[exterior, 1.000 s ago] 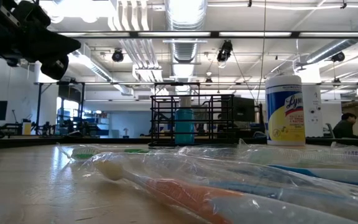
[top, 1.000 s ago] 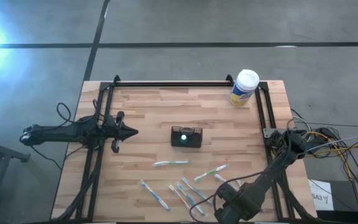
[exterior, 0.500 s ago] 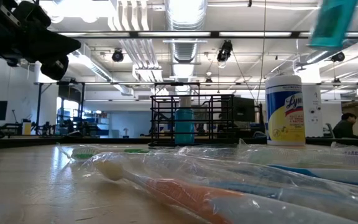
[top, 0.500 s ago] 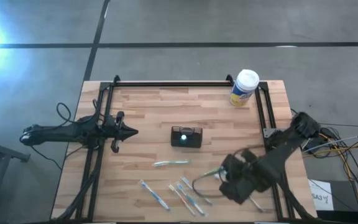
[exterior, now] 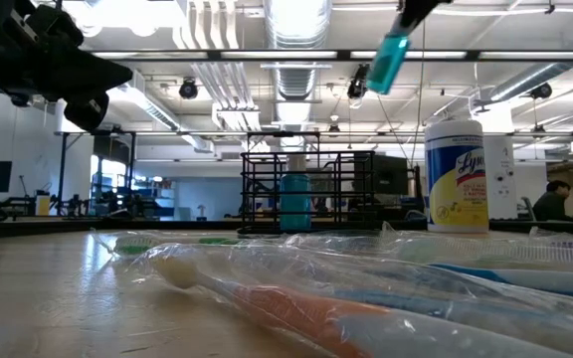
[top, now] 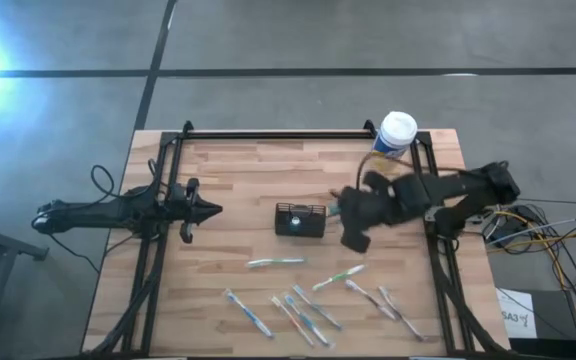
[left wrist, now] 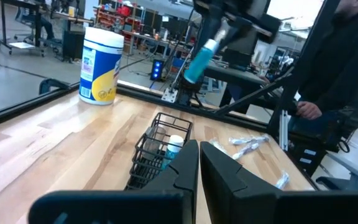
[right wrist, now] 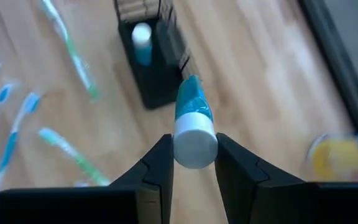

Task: Pick & Place toothbrushing station
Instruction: Put the blue mouthwash bottle into the black organizer

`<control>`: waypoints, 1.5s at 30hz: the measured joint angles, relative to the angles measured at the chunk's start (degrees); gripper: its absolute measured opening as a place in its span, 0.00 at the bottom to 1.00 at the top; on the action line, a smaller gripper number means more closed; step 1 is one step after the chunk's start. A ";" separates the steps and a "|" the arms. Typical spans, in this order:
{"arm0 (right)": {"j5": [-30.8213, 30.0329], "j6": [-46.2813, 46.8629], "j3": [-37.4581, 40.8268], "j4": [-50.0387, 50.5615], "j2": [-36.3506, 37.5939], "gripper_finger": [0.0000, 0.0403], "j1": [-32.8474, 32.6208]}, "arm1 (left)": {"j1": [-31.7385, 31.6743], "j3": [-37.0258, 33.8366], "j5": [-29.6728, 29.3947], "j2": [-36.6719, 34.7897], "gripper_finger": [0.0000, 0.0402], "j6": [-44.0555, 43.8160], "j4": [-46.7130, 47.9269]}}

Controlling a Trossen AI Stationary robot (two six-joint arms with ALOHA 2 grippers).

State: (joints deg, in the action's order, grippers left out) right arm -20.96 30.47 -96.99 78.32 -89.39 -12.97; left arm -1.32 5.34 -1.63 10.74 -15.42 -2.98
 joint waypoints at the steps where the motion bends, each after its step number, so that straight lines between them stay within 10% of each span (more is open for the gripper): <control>1: 0.81 -4.18 0.00 -1.63 0.08 0.21 1.65 | 0.00 0.00 -0.08 0.00 0.05 0.00 0.00; 21: 11.00 -54.65 -10.47 -4.97 -11.39 0.21 11.02 | 0.00 0.00 -3.07 -0.06 0.05 0.34 -3.64; 45: 12.30 -65.38 -25.77 7.70 -27.12 0.21 9.07 | 0.02 0.00 -3.40 0.00 0.05 3.32 -3.69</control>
State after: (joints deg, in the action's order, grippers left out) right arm -8.66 -34.91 -122.76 86.02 -116.51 -3.90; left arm -1.30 5.34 -5.03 10.74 -12.10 -6.68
